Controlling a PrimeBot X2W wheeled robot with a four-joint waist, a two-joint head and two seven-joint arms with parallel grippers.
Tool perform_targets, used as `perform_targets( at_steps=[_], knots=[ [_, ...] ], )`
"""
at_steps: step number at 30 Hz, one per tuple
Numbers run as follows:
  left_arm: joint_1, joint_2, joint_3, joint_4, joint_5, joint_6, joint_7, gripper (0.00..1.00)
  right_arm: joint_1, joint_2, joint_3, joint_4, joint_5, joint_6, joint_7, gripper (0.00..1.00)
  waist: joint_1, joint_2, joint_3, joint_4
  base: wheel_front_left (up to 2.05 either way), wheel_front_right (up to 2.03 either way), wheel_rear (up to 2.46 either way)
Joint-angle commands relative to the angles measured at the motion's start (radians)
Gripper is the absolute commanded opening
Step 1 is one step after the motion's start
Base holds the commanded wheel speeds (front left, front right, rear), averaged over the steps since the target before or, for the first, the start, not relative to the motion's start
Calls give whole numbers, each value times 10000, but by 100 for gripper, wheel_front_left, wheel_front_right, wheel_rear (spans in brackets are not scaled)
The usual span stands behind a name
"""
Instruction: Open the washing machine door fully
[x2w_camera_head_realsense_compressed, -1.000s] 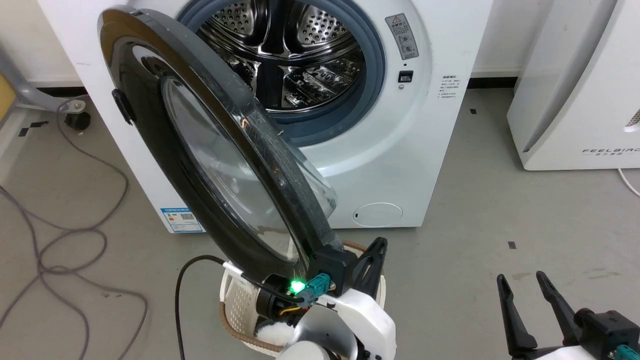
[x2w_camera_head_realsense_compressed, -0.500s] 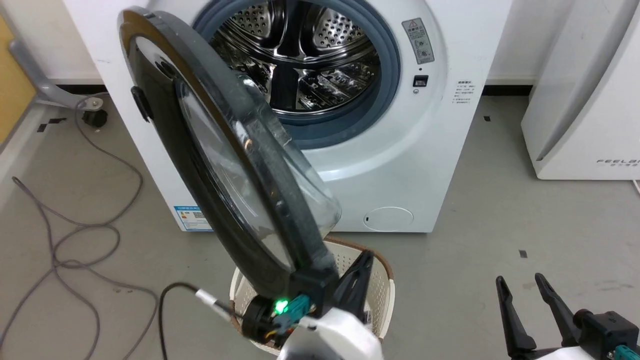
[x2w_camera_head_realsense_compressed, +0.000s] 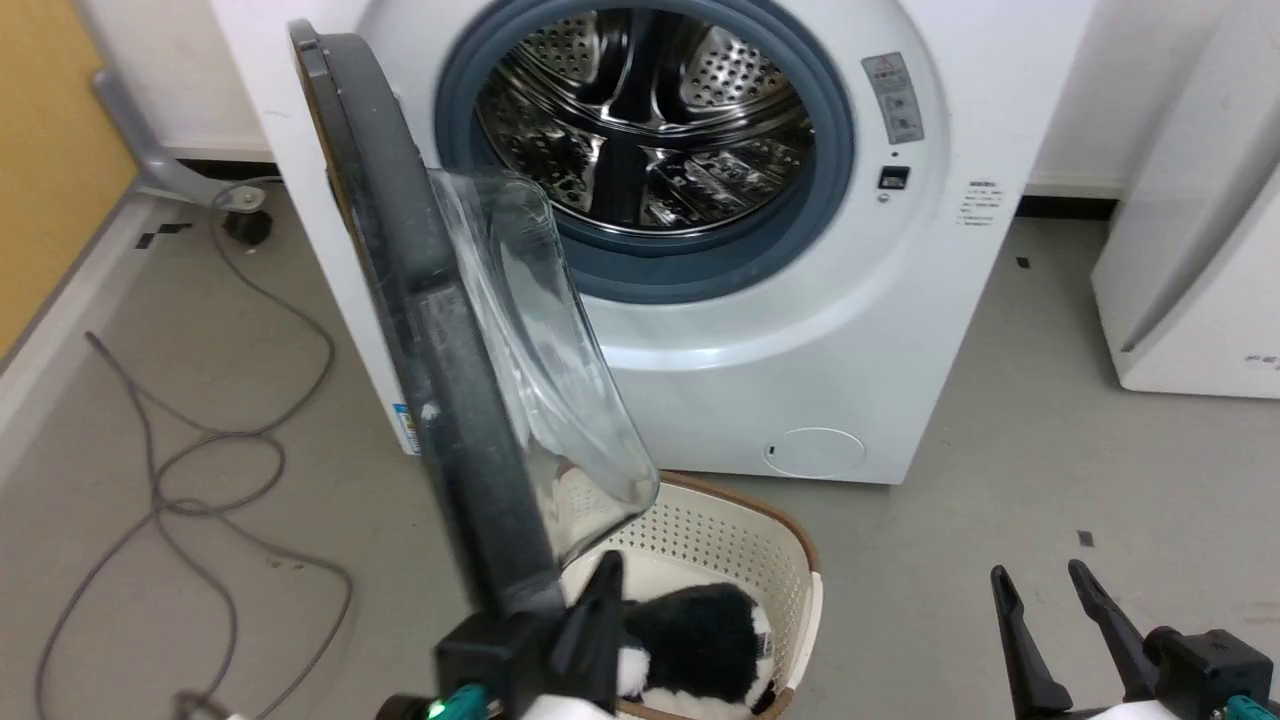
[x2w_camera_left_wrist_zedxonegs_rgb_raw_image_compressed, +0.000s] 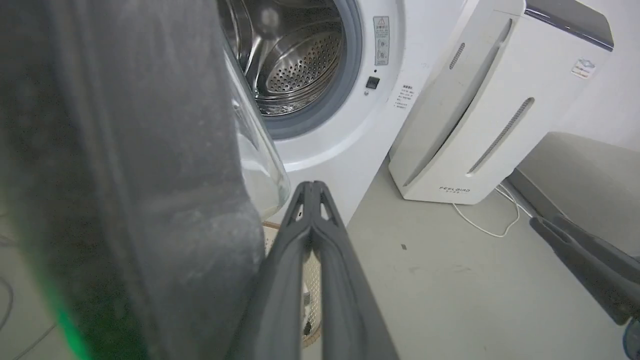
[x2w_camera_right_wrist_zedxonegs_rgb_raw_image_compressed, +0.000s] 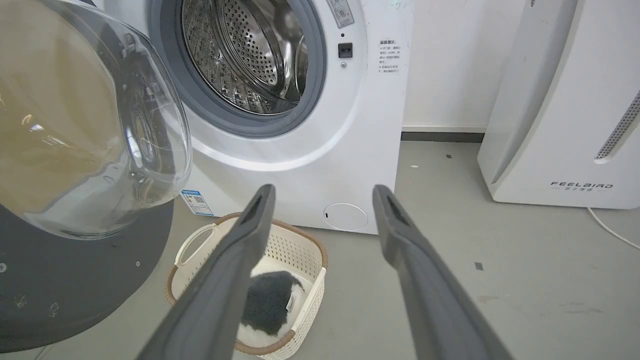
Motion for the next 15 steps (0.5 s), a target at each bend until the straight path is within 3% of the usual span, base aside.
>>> perform_targets(
  at_steps=[1,15],
  knots=[
    [304,196,239,-309,115,273,-68,0,108,43,-5,-69,-39,50,19,100,0,-1,-2,135,0,0,0],
    [1366,1493,2033,-1640,501,1673,-60,0,153,43,-126,-146,3,50,74,100,0,-1,108,1045,0,0,0]
  ],
)
